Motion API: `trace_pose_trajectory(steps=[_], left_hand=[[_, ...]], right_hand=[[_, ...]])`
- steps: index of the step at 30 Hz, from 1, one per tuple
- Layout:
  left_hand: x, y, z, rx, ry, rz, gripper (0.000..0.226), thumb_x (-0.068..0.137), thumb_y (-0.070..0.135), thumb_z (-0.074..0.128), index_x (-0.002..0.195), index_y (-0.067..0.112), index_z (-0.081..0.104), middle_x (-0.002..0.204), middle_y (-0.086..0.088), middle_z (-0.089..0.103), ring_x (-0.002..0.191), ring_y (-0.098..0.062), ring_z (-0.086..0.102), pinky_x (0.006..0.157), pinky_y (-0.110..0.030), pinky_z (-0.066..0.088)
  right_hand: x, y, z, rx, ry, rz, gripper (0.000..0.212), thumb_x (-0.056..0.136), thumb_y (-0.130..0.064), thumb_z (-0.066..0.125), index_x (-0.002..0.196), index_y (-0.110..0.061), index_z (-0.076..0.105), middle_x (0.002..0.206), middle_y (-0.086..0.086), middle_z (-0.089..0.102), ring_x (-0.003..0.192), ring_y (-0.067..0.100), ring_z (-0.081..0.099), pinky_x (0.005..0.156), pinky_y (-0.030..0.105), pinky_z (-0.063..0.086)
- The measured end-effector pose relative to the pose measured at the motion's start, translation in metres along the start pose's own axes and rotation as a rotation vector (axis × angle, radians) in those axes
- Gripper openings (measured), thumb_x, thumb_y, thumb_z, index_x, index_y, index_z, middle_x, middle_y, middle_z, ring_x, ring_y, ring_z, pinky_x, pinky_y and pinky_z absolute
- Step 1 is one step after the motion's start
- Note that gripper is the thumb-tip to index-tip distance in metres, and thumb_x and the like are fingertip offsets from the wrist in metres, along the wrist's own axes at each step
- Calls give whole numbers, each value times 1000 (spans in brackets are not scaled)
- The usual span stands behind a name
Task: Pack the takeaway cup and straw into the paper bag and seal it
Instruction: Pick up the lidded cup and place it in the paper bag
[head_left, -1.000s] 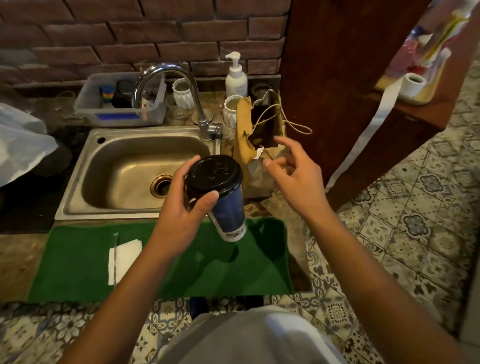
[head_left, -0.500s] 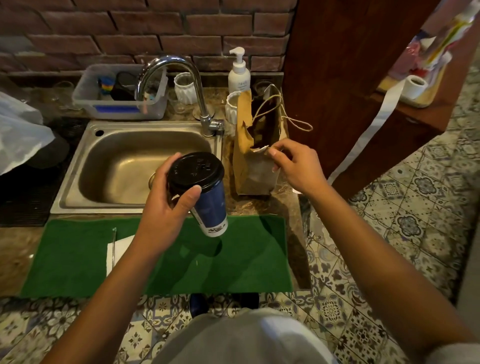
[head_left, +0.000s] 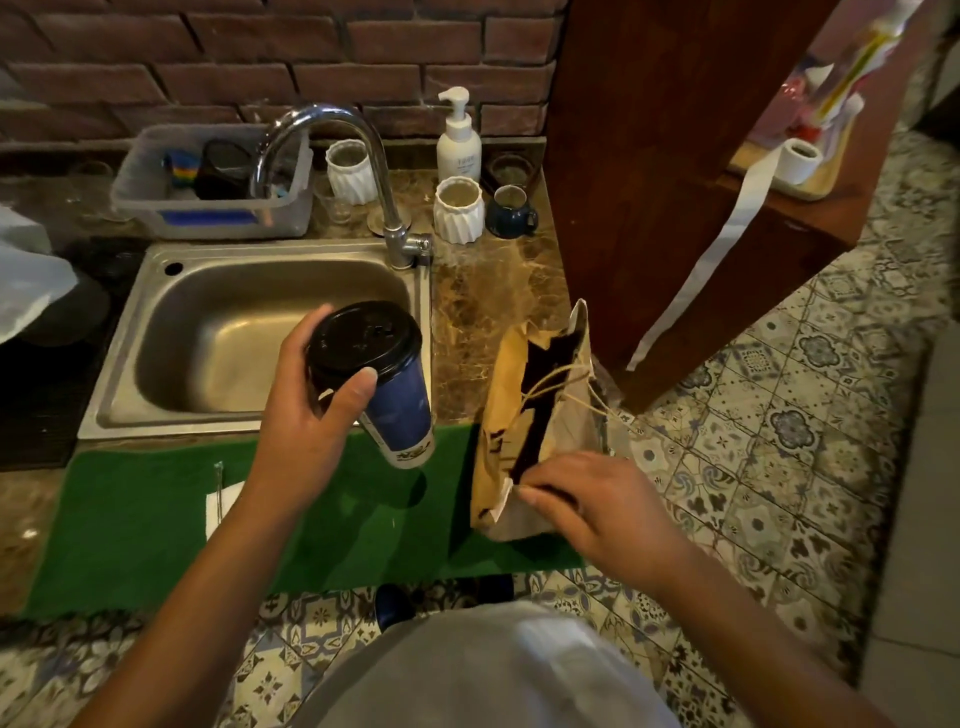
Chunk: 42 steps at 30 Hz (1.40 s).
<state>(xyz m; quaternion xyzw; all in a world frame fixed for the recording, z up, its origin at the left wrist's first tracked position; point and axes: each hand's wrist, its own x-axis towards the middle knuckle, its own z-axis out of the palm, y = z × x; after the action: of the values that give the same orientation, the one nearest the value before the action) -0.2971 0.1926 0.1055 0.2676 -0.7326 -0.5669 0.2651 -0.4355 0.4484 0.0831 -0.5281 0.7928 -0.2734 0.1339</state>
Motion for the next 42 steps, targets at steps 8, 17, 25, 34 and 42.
trace_pose_trajectory(steps=[8, 17, 25, 34, 42], left_hand=[[-1, 24, 10, -7, -53, 41, 76, 80, 47, 67, 148, 26, 41, 129, 33, 54, 125, 9, 53, 96, -8, 44], [18, 85, 50, 45, -144, 193, 80, 79, 48, 75, 147, 26, 41, 142, 8, 55, 133, -7, 53, 110, -29, 45], [16, 114, 86, 547, -406, 406, 96, 79, 75, 58, 154, 25, 23, 146, 0, 50, 125, -18, 55, 98, -42, 52], [32, 117, 94, 592, -399, 477, 97, 79, 70, 61, 155, 21, 26, 147, 0, 48, 126, -18, 54, 97, -42, 52], [3, 59, 95, 609, -268, 184, 107, 73, 74, 68, 158, 28, 21, 157, 1, 35, 134, -16, 46, 103, -48, 50]], right_hand=[[-9, -12, -14, -43, -11, 99, 37, 96, -58, 50, 115, -35, 72, 80, -18, 71, 66, -6, 59, 59, 17, 50], [40, -38, -97, 362, 509, 66, 55, 91, -39, 71, 138, -23, 47, 126, -1, 63, 111, 9, 65, 86, 24, 55], [74, -36, -146, 310, 151, 47, 74, 85, -47, 77, 147, -19, 46, 132, -12, 61, 122, -4, 60, 97, 14, 49], [69, -29, -154, 242, 81, 133, 80, 75, -64, 72, 144, -31, 47, 116, -27, 56, 106, -15, 56, 83, 2, 45], [46, -5, -166, 295, 285, 257, 71, 80, -67, 70, 142, -43, 45, 125, -26, 54, 116, 0, 58, 86, 34, 61]])
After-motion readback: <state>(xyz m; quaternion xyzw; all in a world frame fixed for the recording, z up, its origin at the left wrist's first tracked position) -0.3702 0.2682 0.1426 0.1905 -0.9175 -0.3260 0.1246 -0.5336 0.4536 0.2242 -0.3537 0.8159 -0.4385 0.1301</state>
